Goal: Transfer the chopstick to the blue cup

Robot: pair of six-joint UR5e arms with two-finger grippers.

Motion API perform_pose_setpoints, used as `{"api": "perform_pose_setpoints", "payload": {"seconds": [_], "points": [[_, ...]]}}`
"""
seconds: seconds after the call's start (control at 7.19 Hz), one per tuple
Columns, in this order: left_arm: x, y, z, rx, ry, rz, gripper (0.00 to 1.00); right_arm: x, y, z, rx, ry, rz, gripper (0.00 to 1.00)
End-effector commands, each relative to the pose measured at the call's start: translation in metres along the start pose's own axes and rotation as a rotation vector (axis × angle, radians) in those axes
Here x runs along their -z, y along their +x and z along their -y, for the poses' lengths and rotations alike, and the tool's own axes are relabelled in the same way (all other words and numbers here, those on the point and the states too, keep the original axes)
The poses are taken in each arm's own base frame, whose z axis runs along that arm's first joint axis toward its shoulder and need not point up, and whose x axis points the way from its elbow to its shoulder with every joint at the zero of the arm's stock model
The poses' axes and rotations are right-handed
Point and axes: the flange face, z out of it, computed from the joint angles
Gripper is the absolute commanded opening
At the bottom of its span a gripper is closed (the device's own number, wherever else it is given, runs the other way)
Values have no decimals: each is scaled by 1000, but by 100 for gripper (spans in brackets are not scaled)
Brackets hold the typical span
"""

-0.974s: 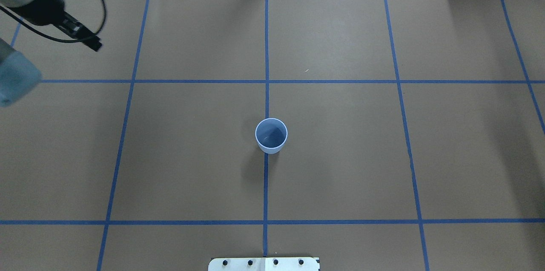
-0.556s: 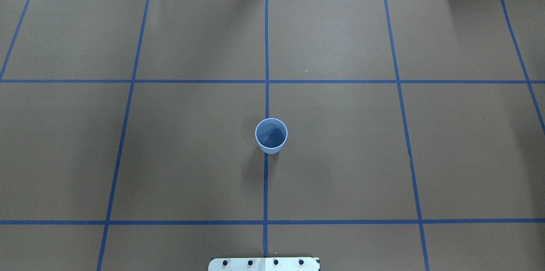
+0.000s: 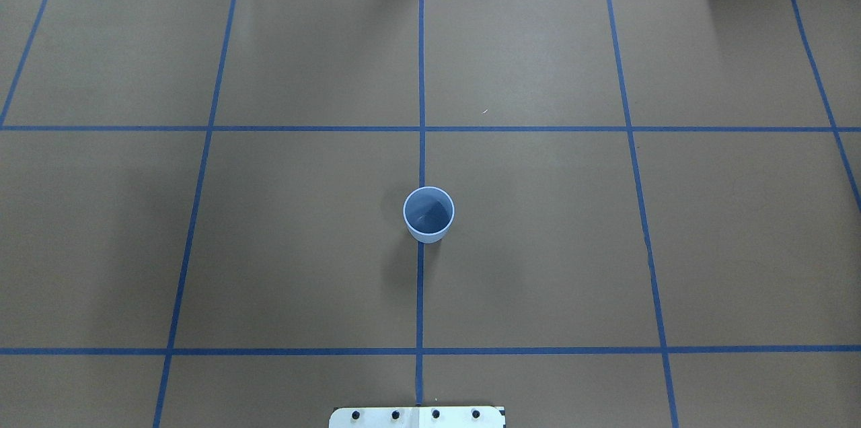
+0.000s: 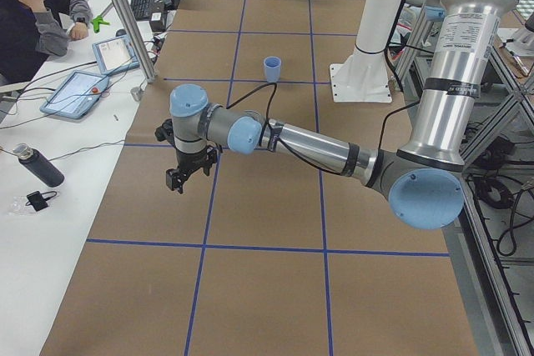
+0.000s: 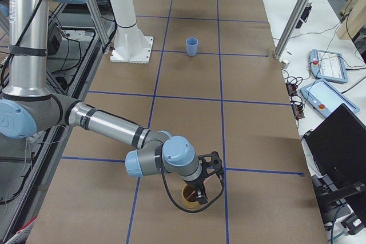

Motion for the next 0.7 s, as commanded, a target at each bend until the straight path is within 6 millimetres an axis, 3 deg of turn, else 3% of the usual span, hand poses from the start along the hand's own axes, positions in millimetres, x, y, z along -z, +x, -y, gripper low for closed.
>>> {"api": "perform_pose_setpoints", "payload": {"seconds": [0.0, 0.14, 0.56], "points": [[-5, 1, -12, 0, 6, -8, 99, -4, 3, 5, -27, 11, 11, 70], [-5, 1, -13, 1, 4, -9, 99, -3, -3, 6, -45, 19, 53, 63], [-7, 2, -17, 0, 5, -8, 99, -2, -6, 8, -48, 24, 86, 60]]}}
